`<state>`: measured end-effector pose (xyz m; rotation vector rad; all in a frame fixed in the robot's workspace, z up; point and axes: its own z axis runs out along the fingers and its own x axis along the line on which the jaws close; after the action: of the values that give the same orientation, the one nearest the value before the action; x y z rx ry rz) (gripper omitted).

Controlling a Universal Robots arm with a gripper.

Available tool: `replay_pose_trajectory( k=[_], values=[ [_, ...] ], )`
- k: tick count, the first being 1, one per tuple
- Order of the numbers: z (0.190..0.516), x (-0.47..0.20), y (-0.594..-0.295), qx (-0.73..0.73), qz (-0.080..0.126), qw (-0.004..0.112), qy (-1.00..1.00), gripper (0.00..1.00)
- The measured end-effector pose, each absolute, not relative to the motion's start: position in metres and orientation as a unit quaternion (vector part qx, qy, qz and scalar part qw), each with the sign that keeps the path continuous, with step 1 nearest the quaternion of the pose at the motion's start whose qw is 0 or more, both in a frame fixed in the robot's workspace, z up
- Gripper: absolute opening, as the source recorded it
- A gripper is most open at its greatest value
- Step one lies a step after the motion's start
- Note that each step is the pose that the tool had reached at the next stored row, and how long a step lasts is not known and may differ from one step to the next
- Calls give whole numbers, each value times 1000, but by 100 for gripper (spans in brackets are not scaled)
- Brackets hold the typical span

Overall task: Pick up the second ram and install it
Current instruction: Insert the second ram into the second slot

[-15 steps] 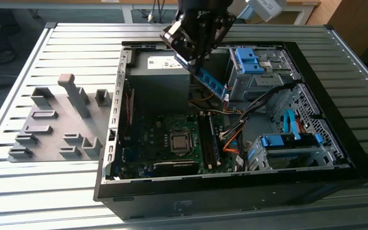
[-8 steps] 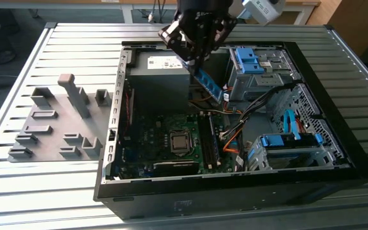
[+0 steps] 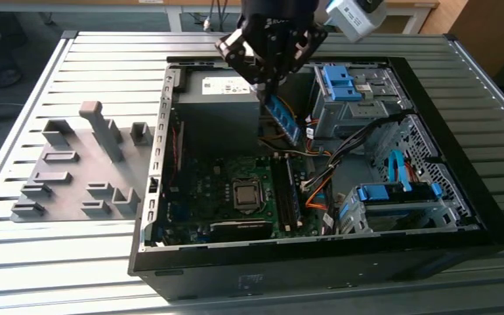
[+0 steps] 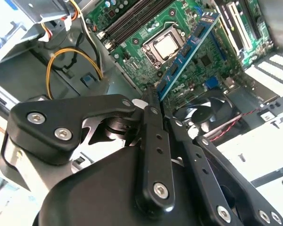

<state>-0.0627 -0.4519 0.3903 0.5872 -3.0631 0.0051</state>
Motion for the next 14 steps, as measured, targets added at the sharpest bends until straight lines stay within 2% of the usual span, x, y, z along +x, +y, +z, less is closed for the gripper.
replay_pose_trajectory(
  k=[14],
  values=[
    [384,-62,-452,119,1,12,-993,14]
  ],
)
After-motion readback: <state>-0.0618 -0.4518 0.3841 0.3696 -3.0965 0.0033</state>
